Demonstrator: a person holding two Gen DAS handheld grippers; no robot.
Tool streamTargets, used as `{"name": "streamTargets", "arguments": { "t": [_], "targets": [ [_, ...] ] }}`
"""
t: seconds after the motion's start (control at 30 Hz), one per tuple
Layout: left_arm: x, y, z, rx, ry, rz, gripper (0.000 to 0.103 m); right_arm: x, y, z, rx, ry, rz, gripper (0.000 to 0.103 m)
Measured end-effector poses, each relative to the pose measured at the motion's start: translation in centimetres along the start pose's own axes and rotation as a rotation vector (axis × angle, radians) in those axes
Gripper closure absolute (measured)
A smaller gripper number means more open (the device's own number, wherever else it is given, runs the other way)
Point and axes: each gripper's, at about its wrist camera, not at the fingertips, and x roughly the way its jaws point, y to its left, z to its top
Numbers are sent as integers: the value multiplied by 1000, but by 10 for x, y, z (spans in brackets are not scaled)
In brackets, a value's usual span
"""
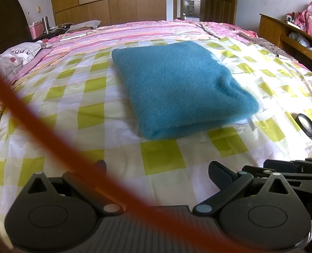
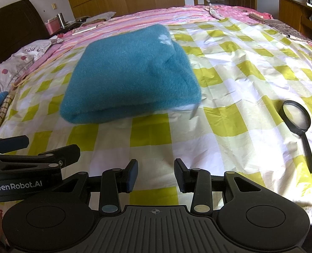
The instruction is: Fold small clothes
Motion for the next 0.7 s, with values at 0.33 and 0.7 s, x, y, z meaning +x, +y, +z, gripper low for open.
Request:
{"name": "streamTargets", "arguments": {
  "t": [0.33,0.7],
  "targets": [
    [-2,1,-1,-2,-4,-5,0,-3,1,-1,-2,-2,-2,65],
    [-3,3,-2,-5,-3,-9,0,-4,3,-2,-7,-5,-6,65]
  ]
}}
